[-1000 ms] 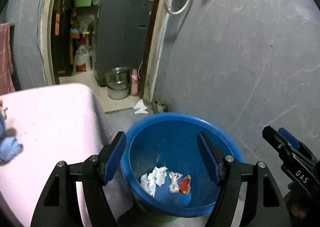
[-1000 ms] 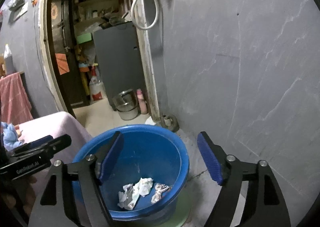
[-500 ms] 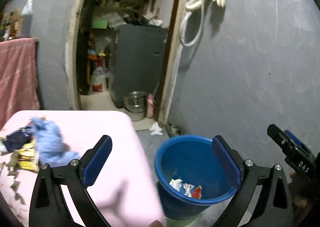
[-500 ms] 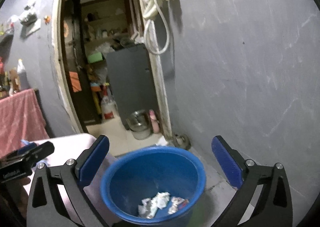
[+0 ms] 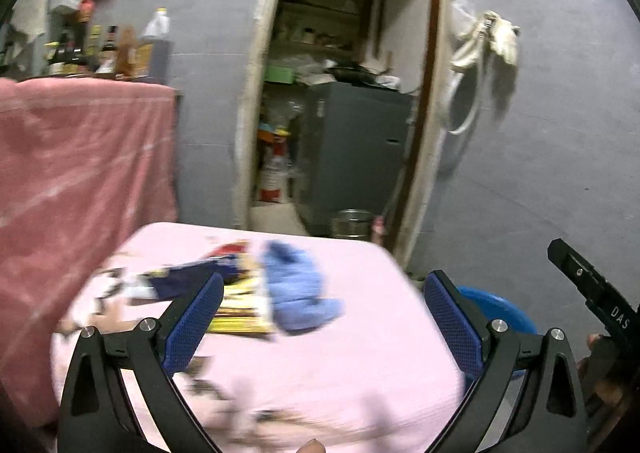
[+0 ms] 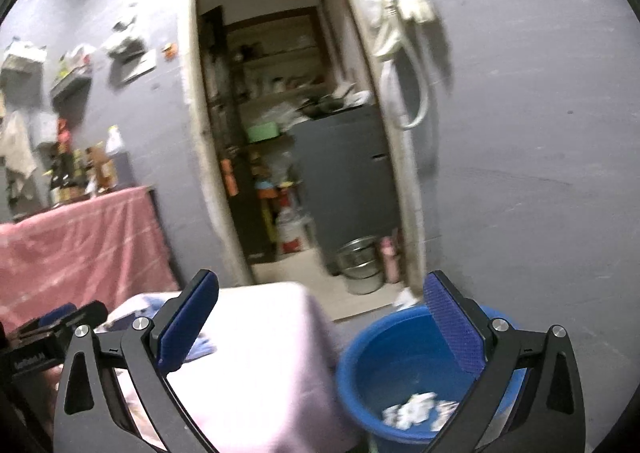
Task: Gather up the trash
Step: 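Move both open tools back toward the table, then grasp the blue toothpaste tube with the left tool while the right tool grasps the blue towel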
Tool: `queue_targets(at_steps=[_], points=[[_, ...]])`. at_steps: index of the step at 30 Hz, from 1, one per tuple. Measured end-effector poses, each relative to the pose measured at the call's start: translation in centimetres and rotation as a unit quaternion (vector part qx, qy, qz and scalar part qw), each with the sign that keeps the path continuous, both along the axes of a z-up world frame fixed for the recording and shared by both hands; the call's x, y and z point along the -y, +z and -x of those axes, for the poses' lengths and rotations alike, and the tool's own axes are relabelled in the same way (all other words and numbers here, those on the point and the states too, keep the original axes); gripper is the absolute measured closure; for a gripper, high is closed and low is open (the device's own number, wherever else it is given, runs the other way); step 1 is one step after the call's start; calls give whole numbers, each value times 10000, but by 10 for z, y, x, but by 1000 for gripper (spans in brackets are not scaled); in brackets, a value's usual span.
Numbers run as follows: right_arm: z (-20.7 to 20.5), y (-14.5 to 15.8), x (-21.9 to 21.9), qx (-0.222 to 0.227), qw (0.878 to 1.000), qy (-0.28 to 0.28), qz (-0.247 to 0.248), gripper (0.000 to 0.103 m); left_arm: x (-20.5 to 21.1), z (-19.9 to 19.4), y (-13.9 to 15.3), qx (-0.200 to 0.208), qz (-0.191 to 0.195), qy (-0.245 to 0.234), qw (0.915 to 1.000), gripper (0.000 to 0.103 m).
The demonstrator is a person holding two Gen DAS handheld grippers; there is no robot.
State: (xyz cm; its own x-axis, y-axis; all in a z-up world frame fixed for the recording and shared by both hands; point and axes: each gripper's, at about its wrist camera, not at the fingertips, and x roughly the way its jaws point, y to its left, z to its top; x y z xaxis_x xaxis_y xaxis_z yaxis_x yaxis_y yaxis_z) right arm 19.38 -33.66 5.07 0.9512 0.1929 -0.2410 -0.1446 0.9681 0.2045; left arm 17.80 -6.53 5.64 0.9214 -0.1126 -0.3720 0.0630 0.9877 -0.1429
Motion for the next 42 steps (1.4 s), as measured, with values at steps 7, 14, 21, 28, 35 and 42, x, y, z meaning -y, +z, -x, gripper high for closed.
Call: queue_targets(at_steps=[7, 14, 21, 28, 35, 42], points=[[-16, -9, -63, -249, 9974, 651, 167, 0, -65, 8, -22, -254, -164, 566, 9979, 5], [-43, -19, -112, -497, 9916, 1150, 323, 0, -113, -14, -44, -676, -240, 813, 9941, 5], [-76, -36, -152, -974, 9824, 1507, 517, 0, -149, -53, -62, -1159, -130, 643, 9911, 5], [-101, -55, -176, -1434, 9697, 1799, 822, 5, -164, -87, -69, -1391, -126, 183, 9900, 13], [-119, -72, -191, -1789, 9569, 2045, 1027, 20, -157, -116, -78, -1642, -515, -418, 9842, 37], [-124, -81, -196, -1996, 9480, 2272, 996, 38, -149, -127, -90, -2040, -685, -942, 9720, 75]])
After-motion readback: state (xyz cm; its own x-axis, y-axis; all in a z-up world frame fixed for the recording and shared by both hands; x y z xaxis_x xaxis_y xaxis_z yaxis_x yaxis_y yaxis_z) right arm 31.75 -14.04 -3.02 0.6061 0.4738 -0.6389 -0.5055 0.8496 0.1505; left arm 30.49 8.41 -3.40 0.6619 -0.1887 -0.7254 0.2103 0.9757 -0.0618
